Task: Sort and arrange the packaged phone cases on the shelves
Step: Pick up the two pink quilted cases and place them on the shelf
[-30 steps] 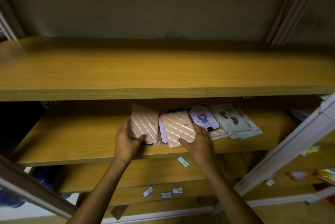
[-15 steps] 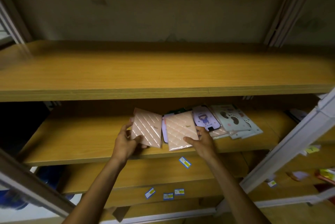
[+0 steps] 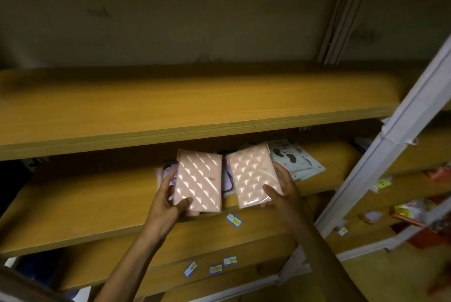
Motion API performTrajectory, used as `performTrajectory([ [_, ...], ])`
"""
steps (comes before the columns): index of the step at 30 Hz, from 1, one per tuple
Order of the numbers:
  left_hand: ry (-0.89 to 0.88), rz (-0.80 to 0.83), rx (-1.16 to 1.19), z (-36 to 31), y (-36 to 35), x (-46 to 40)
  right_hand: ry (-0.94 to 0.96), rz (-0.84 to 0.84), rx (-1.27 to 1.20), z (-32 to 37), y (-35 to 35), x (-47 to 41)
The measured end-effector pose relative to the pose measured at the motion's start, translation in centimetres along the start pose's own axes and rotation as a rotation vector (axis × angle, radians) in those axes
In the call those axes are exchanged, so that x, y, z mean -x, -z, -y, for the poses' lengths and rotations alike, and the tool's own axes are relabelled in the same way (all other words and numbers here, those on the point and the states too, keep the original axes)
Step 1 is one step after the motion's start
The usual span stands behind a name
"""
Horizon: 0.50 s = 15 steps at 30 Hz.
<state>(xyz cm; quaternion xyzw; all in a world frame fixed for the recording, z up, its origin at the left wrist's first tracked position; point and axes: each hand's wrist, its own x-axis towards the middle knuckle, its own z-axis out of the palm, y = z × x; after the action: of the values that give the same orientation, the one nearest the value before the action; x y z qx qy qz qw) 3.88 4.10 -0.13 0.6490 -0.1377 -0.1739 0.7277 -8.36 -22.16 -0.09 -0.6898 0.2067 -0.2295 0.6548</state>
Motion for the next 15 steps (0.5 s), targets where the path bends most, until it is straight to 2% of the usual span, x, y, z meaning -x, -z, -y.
performTrajectory([
  [3,-0.023,0.095,-0.034,0.3,-3.3,0.0,0.076,-0.071,0.100,1.5,3.9,2.1],
  [7,-0.030,0.249,-0.034,0.6,-8.8,0.3,0.081,-0.211,0.043,2.0,10.3,5.1],
  [15,0.078,0.474,0.063,1.7,-22.4,2.9,0.026,-0.485,-0.057,1.3,23.4,12.0],
])
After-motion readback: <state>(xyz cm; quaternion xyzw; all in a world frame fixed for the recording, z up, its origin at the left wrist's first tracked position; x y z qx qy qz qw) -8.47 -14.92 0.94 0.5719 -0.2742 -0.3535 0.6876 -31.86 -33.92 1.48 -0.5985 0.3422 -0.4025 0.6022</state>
